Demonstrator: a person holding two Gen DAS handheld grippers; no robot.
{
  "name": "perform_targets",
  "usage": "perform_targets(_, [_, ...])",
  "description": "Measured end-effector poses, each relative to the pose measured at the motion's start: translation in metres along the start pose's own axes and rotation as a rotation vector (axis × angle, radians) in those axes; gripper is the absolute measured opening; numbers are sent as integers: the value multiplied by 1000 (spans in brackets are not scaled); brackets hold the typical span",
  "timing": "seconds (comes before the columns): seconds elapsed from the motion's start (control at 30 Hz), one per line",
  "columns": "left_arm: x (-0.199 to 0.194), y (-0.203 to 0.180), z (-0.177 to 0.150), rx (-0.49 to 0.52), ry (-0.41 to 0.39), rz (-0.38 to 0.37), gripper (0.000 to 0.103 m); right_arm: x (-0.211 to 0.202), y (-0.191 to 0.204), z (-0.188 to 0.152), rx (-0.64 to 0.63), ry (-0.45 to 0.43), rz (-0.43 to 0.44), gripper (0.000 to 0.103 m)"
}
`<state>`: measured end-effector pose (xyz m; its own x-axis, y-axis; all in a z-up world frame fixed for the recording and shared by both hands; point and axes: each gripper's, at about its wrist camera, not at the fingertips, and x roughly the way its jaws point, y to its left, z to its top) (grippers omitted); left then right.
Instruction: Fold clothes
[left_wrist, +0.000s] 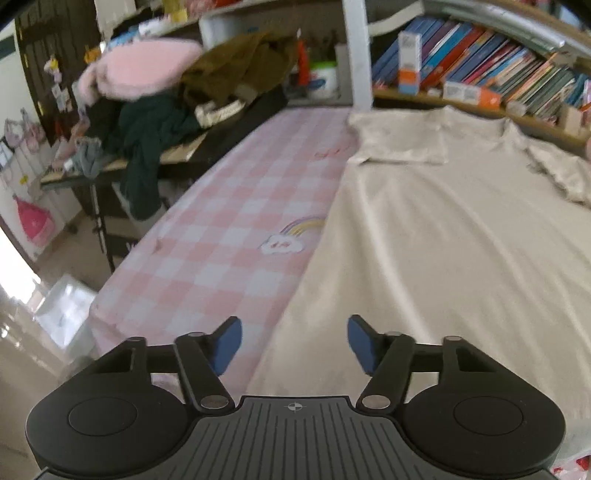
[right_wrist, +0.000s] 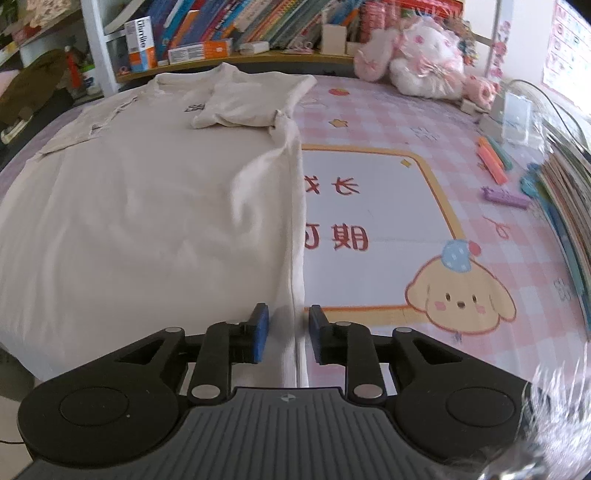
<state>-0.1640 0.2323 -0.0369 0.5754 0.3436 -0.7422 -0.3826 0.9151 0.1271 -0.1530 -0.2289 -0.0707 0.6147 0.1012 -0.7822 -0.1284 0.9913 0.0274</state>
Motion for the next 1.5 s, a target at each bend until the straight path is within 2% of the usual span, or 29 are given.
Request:
perform_targets(0.03, [3, 3, -1, -3, 12, -8, 48, -1, 1, -1, 1, 2, -3, 23])
perform_targets(0.13, [9, 12, -4, -26, 41, -47, 40, -1, 5, -1, 1, 12, -3, 21])
perform_targets(0.2, [8, 18, -6, -62, 59, -88, 18, -1, 6, 0, -2, 18, 2, 11])
perform_targets(0.23, [7, 21, -6, -80, 69, -108, 3, -1, 6, 1, -5, 21, 5, 7])
perform_targets(0.43, [-6, 19, -17, -42, 84, -139, 2, 3, -2, 5, 47, 16, -51, 5])
perform_targets(0.6, [-4, 27, -17, -58, 80, -173, 9, 2, -1, 6, 39, 21, -51, 6])
perform_targets(0.93, [-20, 38, -22, 15, 45, -239, 19, -33, -12, -10, 117, 16, -4, 10])
perform_targets(1.0, [-23, 41, -23, 12, 41, -258, 30, -41, -13, -16, 123, 32, 11, 11])
perform_targets(1.03, [-24, 43, -24, 10, 39, -269, 40, -44, -13, -20, 123, 38, 17, 12])
perform_targets(1.07, [-25, 45, -24, 8, 36, -278, 52, -48, -14, -23, 121, 44, 22, 17])
perform_targets(1.1, [-26, 47, -25, 6, 32, -285, 58, -51, -15, -26, 120, 52, 26, 27])
perform_targets(1.13, [-27, 48, -26, 2, 30, -290, 69, -53, -17, -29, 121, 56, 33, 33])
perform_targets(1.17, [-28, 50, -26, -7, 30, -296, 73, -55, -19, -32, 122, 60, 40, 37])
perform_targets(1.27, [-26, 56, -28, -34, 48, -317, 74, -55, -25, -37, 132, 83, 67, 38])
perform_targets(1.5, [-6, 67, -37, -50, 146, -362, 75, -35, -40, -39, 164, 174, 119, 41])
